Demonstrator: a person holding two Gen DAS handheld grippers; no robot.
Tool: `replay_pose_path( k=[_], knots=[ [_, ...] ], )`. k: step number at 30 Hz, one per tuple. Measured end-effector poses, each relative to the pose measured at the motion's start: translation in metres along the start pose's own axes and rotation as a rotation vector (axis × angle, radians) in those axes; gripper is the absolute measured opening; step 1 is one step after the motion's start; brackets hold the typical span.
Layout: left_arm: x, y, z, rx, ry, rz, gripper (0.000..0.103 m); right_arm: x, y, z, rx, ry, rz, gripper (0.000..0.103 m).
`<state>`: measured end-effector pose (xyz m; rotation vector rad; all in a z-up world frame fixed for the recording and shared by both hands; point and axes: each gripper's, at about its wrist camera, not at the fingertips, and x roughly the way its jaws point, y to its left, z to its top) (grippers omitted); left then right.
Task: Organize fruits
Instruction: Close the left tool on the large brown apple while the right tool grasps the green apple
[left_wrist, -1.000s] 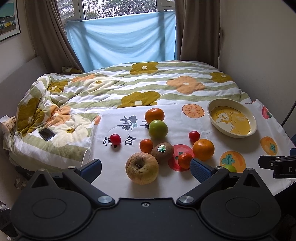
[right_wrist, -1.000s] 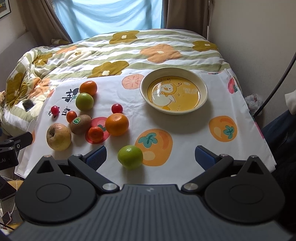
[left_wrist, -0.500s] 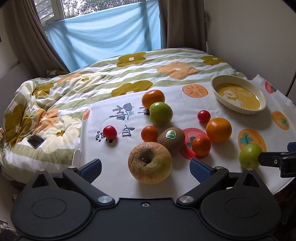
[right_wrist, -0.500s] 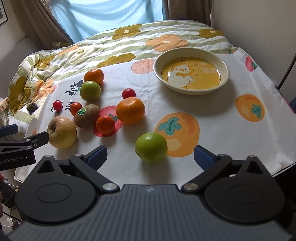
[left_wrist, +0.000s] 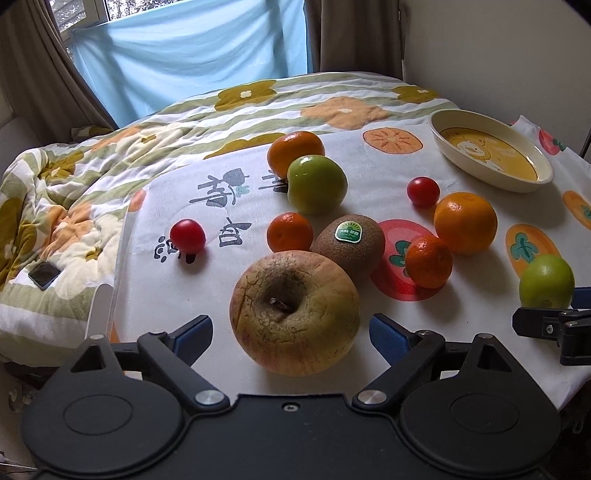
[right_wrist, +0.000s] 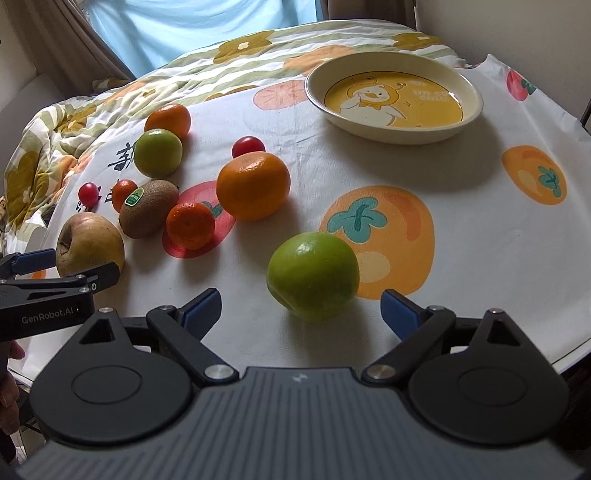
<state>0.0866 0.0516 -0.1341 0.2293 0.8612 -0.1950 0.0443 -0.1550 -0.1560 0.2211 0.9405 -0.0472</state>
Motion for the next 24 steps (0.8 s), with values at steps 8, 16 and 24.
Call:
replay_pose_path(
  k=[8,16,24],
  knots=[
    [0.007,0.0,0.001,-0.015,0.006,-0.02,0.079,0.005,0.002,0.003,-0.018,0.008,-0.014,0.098],
    [0.006,0.001,-0.001,-0.022,-0.004,-0.013,0.079,0.008,0.003,0.009,-0.029,0.003,-0.022,0.087],
    [0.0,0.0,-0.007,0.001,-0.027,0.004,0.079,0.009,0.001,0.011,-0.038,-0.01,-0.027,0.07]
  ],
)
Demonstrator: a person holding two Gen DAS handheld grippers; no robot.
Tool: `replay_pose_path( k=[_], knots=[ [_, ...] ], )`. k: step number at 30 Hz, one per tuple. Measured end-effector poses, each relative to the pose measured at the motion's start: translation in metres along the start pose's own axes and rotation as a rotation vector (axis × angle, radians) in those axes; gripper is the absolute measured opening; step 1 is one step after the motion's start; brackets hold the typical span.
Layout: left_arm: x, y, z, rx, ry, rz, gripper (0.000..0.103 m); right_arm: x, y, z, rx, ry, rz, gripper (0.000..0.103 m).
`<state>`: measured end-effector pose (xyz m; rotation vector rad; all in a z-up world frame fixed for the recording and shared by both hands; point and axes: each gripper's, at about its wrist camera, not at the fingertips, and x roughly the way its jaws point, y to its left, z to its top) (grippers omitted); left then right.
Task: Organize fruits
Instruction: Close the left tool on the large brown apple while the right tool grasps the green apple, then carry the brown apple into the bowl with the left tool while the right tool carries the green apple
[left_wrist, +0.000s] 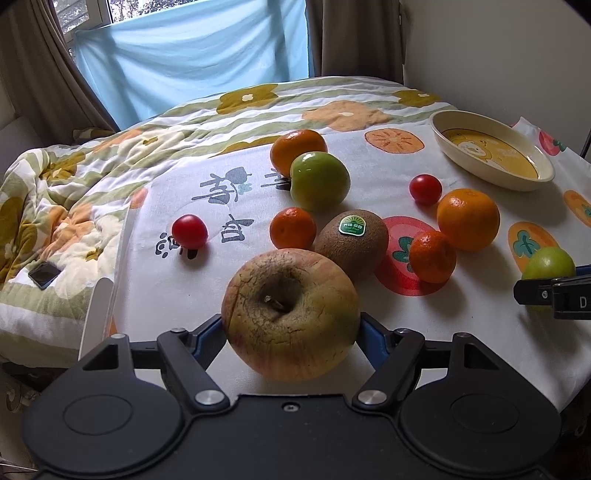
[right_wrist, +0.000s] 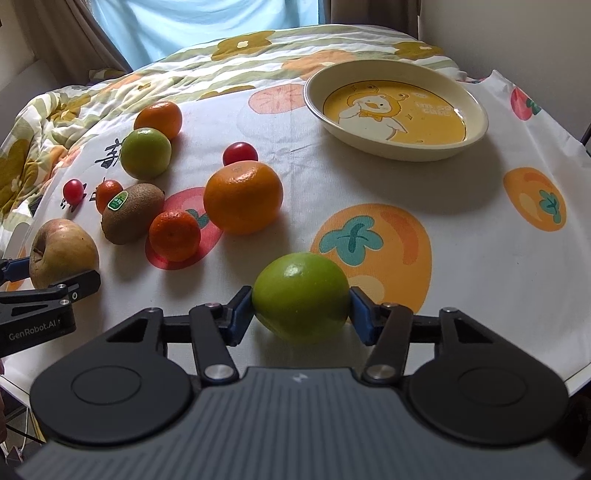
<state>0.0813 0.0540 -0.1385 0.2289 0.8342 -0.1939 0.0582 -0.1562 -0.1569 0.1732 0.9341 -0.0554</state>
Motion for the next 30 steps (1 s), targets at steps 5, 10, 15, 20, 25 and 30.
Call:
replay_pose_path(
  k=[5,10,15,20,25,30],
  knots=[
    [-0.012,-0.002,0.002,0.005,-0.029,0.0,0.079,-0.008,-0.003,0.005,0.008,-0.027,0.009,0.07],
    [-0.033,-0.01,0.013,0.027,-0.076,0.004,0.079,-0.027,-0.01,0.016,0.013,-0.064,0.009,0.07],
    [-0.056,-0.025,0.033,0.048,-0.125,-0.01,0.079,-0.049,-0.027,0.032,0.015,-0.098,-0.005,0.07],
    [-0.072,-0.046,0.057,0.055,-0.159,-0.022,0.079,-0.068,-0.056,0.053,0.011,-0.121,-0.005,0.07],
    [-0.074,-0.077,0.087,0.036,-0.174,-0.04,0.079,-0.079,-0.092,0.079,-0.014,-0.141,-0.011,0.07],
    [-0.062,-0.114,0.119,0.055,-0.202,-0.041,0.079,-0.076,-0.129,0.111,-0.045,-0.146,0.003,0.07]
  ],
)
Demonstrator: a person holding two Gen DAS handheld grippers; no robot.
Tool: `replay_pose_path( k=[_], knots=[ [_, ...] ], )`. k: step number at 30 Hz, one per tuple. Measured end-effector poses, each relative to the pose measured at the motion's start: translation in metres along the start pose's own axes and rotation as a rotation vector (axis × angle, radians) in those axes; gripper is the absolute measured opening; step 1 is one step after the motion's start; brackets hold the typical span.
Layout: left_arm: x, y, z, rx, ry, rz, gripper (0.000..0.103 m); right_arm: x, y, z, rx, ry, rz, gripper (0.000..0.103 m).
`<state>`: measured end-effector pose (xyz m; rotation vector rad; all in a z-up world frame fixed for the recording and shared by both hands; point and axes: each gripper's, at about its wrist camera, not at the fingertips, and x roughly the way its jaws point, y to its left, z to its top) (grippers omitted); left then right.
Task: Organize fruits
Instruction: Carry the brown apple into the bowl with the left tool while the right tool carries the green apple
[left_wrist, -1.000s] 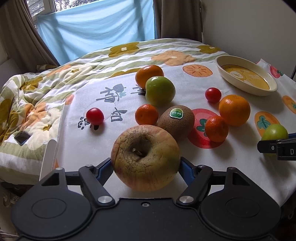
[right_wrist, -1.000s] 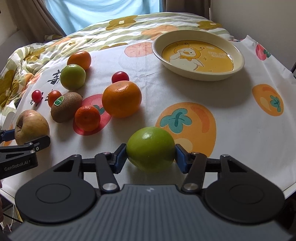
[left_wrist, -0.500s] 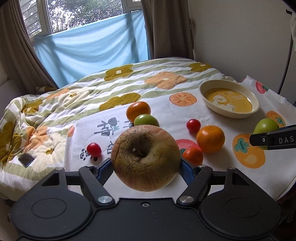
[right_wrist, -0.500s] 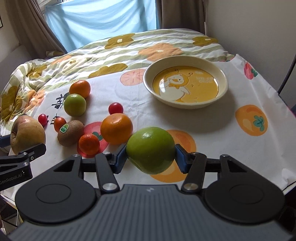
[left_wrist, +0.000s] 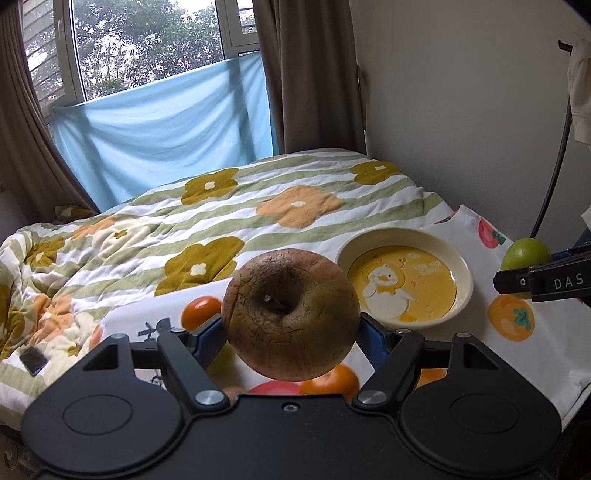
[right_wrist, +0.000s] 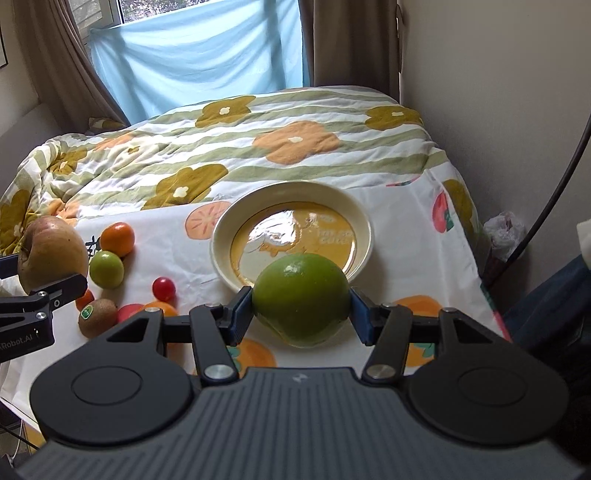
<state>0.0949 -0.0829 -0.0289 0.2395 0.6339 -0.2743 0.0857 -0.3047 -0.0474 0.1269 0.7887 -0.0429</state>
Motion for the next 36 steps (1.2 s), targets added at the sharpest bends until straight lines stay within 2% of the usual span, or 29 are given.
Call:
replay_pose_path(
  k=[7,11,22,27,32,33,35,36],
  knots=[
    [0.055,-0.042,0.036,0.029,0.006,-0.018,0.079,0.031,-0.042,0.043,-0.035,-0.017,0.019,0.07],
    [0.1,-0.062,0.051,0.047,0.036,-0.029,0.079,0.056,-0.06,0.065,-0.042,-0.019,0.04,0.07],
    [0.206,-0.1,0.062,0.121,0.122,-0.037,0.079,0.125,-0.092,0.087,-0.033,0.032,0.067,0.07],
    [0.228,-0.105,0.061,0.141,0.158,-0.041,0.079,0.141,-0.096,0.087,-0.04,0.057,0.076,0.07],
    [0.233,-0.107,0.06,0.15,0.175,-0.051,0.08,0.15,-0.099,0.088,-0.037,0.069,0.088,0.07],
    [0.232,-0.107,0.059,0.15,0.167,-0.052,0.081,0.152,-0.099,0.088,-0.038,0.07,0.09,0.07],
    [0.228,-0.106,0.058,0.165,0.143,-0.049,0.092,0.154,-0.098,0.089,-0.039,0.071,0.094,0.07],
    [0.225,-0.104,0.059,0.17,0.132,-0.052,0.101,0.155,-0.098,0.089,-0.04,0.072,0.096,0.07]
  ],
)
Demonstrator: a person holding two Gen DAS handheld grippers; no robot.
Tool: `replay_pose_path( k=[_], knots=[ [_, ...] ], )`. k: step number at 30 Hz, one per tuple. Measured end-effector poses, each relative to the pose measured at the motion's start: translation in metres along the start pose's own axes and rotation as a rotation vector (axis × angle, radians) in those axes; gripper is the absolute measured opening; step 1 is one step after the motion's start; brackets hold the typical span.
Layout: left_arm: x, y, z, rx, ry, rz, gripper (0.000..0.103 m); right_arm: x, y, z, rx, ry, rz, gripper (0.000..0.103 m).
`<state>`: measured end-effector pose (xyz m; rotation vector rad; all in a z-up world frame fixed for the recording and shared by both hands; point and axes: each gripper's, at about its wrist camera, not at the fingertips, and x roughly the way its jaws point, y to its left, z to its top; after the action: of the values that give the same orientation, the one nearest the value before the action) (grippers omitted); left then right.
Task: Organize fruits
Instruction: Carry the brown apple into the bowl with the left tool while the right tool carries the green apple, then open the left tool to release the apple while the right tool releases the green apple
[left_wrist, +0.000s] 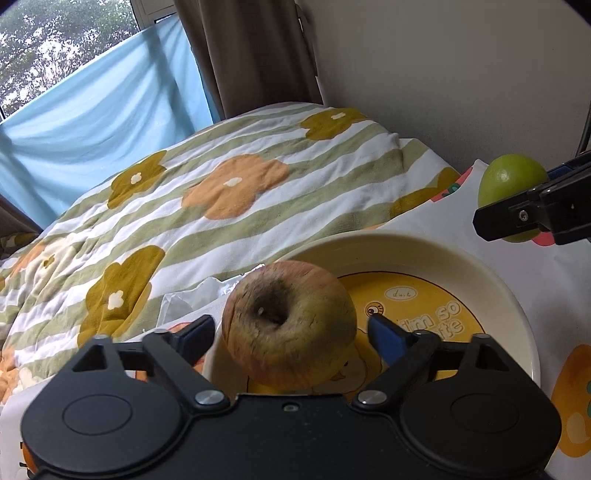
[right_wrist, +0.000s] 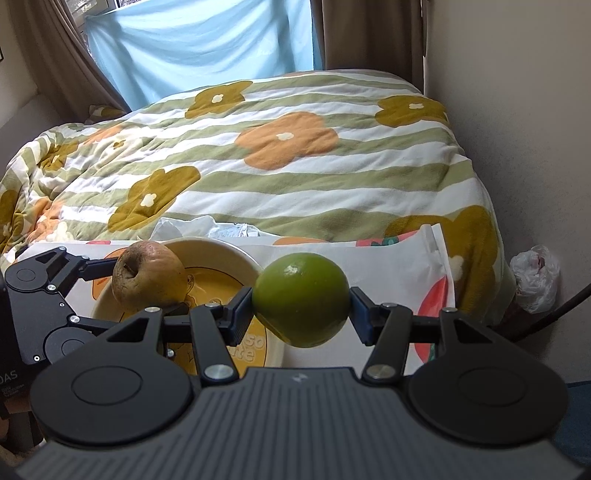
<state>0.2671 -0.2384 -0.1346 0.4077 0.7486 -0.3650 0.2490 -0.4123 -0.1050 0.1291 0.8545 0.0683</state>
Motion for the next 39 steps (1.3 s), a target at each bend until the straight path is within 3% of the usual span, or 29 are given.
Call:
replay_pose_path(
  k=[11,21,29,31,32,33,39],
  knots=[
    [-0.04,0.038,-0.016,-0.089,-0.017,0.008,0.102,0.011,0.008,0.001,-0.06,0.009,0.035,0.07],
    [-0.068,0.065,-0.038,-0.233,0.008,0.094,0.103,0.036,0.06,-0.02,-0.398,-0.024,0.071,0.07],
    [-0.084,0.073,-0.054,-0.276,0.02,0.15,0.103,0.052,0.073,-0.027,-0.453,0.0,0.088,0.07],
    [-0.087,0.072,-0.055,-0.277,0.021,0.153,0.103,0.047,0.072,-0.028,-0.458,-0.027,0.089,0.08],
    [-0.088,0.071,-0.056,-0.278,0.022,0.157,0.103,0.044,0.073,-0.029,-0.462,-0.039,0.077,0.095],
    [-0.089,0.071,-0.056,-0.279,0.022,0.163,0.103,0.041,0.072,-0.03,-0.466,-0.052,0.061,0.103],
    [-0.105,0.072,-0.061,-0.314,0.011,0.198,0.103,0.021,0.047,-0.035,-0.362,-0.036,0.088,0.103]
  ],
)
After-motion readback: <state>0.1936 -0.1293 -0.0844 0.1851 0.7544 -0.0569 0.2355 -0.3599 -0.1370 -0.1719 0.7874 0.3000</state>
